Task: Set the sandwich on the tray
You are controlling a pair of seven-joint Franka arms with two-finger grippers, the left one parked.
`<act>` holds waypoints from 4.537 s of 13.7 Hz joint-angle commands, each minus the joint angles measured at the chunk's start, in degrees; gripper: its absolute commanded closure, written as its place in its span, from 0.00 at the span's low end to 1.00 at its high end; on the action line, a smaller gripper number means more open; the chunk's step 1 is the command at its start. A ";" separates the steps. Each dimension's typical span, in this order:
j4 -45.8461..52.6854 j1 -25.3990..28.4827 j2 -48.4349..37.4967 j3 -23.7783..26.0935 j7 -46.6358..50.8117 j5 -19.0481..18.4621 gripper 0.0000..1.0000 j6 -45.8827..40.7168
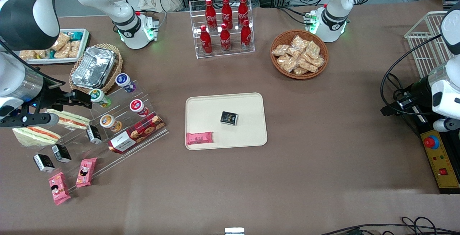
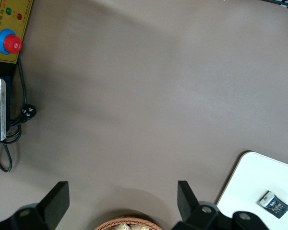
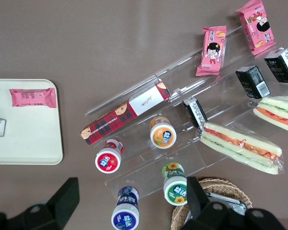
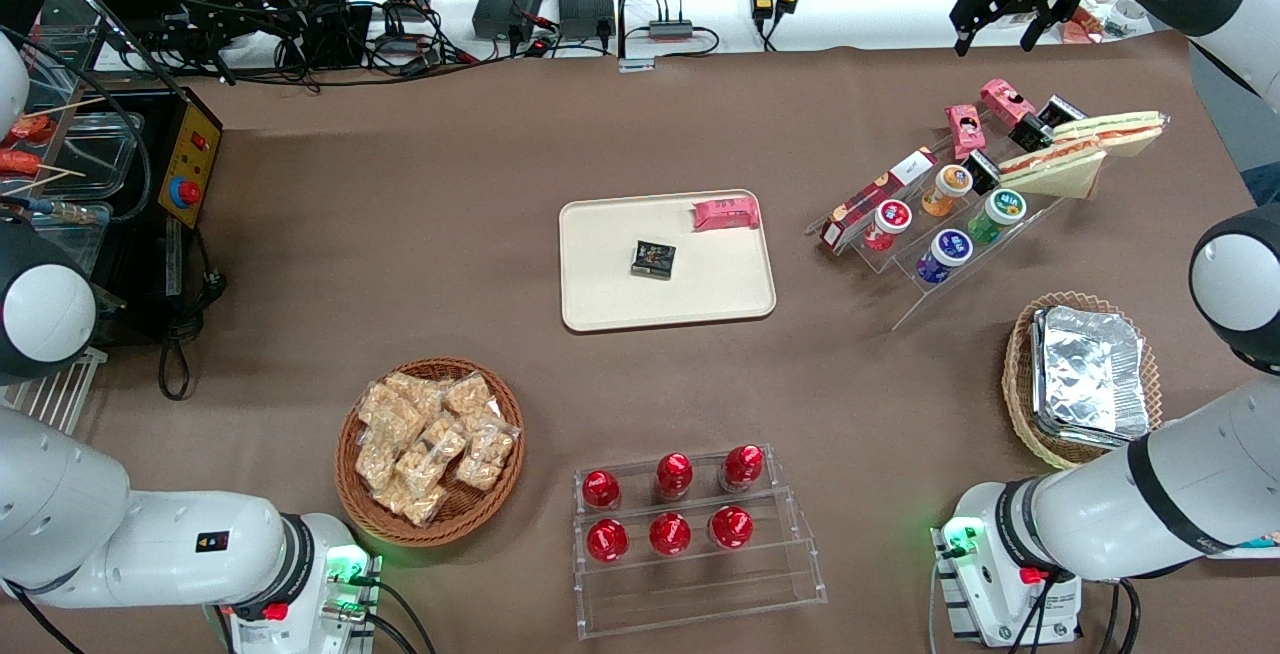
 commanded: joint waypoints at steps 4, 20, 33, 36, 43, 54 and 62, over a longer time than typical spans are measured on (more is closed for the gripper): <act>0.42 0.05 -0.10 0.07 0.51 -0.44 0.01 -1.08; 0.42 -2.66 1.65 -0.64 -0.37 -1.05 0.01 -0.46; 0.59 -6.72 3.59 -1.43 18.33 0.00 0.01 0.24; 0.59 -6.81 3.94 -1.52 19.93 0.00 0.01 0.24; 0.59 -8.12 4.12 -1.34 19.14 0.00 0.01 0.50; 0.59 -8.30 5.00 -1.34 30.92 1.06 0.04 1.74; 0.77 -9.79 6.22 -6.33 35.49 -0.09 0.03 1.82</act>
